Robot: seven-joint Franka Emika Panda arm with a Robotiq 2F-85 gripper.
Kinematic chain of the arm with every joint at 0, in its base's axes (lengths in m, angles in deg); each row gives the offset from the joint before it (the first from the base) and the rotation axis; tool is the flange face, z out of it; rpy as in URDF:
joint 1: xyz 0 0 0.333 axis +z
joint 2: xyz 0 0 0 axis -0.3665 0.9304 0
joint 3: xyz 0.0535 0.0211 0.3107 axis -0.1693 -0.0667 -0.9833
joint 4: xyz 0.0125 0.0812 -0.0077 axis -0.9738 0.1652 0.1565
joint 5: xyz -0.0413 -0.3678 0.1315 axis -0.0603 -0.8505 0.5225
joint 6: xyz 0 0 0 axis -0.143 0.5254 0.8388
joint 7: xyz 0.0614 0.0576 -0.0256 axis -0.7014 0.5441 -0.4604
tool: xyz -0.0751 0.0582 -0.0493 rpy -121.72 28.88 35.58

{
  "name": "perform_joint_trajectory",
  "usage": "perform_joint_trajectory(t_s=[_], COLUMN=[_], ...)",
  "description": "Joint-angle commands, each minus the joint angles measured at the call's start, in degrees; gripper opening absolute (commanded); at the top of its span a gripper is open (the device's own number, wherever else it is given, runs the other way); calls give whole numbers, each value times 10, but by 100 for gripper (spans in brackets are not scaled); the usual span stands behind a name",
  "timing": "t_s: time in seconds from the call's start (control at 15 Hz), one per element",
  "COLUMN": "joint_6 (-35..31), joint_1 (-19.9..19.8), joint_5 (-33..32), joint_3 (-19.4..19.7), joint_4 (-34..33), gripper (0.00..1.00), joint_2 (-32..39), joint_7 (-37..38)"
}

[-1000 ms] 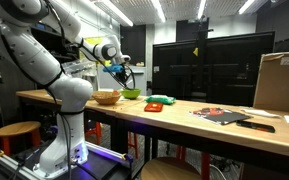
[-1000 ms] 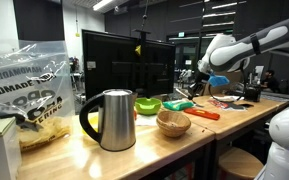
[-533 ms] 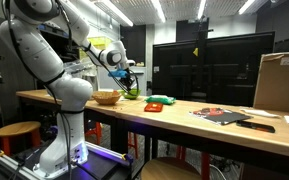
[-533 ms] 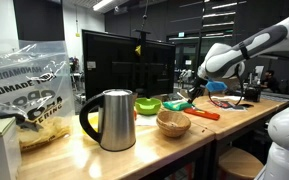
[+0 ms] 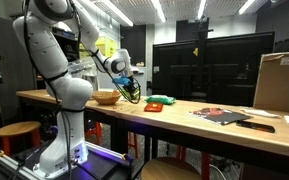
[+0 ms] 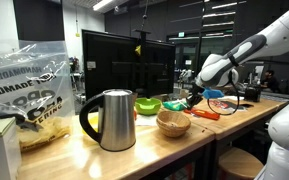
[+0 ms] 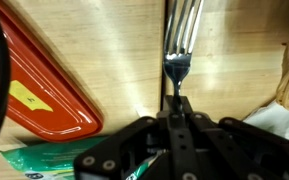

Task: Take the silver fork out of the basket.

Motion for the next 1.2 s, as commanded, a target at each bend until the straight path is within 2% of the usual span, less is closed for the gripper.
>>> perform_joint_trajectory(t_s=[0.0,1.0,1.07,1.13], joint_6=[-30,-56,-55,-56], joint_1=[12,53,54,56], joint_5=[20,84,86,87], joint_3=[14,46,46,47], joint_4=[-1,-1,-1,-1], gripper=[1,1,29,29], joint_2=[29,67,68,68], joint_7=[-14,-56,-57,-57])
